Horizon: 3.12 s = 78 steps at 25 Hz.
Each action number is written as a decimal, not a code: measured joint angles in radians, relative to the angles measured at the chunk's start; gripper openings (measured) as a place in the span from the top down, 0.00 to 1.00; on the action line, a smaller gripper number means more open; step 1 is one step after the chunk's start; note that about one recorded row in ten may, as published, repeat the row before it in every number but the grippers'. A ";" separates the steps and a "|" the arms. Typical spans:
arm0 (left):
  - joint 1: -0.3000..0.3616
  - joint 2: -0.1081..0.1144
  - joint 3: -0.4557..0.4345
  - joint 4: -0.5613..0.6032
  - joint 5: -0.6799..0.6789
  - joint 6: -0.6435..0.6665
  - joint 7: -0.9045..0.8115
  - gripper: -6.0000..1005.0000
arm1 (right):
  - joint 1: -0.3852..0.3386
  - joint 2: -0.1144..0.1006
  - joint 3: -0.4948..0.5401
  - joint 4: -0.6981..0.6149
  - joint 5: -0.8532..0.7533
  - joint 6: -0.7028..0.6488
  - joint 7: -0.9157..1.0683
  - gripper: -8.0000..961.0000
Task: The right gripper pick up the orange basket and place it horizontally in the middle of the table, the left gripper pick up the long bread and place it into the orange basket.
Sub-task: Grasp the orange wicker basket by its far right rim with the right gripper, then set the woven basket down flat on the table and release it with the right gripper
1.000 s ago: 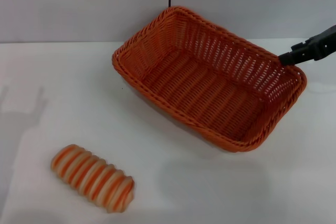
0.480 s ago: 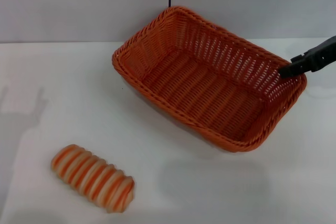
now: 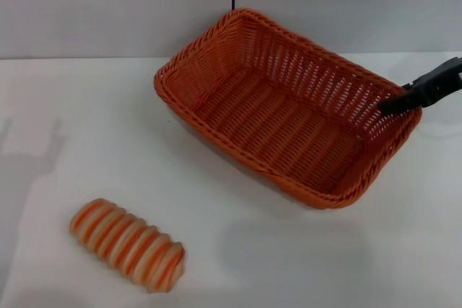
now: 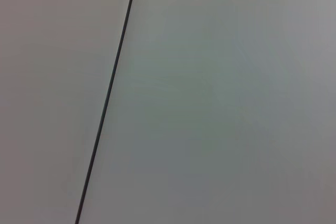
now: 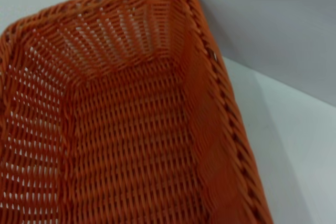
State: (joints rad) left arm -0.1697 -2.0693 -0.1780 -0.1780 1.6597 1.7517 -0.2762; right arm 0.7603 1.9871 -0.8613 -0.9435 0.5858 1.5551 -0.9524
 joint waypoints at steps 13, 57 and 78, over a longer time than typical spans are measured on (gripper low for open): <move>-0.009 0.000 -0.002 -0.002 0.000 -0.008 0.000 0.17 | 0.002 0.010 -0.025 0.025 0.000 -0.040 -0.026 0.74; -0.032 -0.002 -0.011 -0.017 -0.005 -0.013 0.000 0.18 | -0.248 -0.163 0.060 -0.114 0.729 0.316 -0.544 0.81; -0.030 -0.002 0.000 -0.055 0.000 0.013 0.000 0.18 | -0.104 -0.158 -0.049 0.216 0.620 0.224 -0.783 0.81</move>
State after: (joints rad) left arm -0.1997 -2.0709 -0.1784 -0.2332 1.6598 1.7651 -0.2761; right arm 0.6563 1.8290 -0.9102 -0.7279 1.2057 1.7790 -1.7352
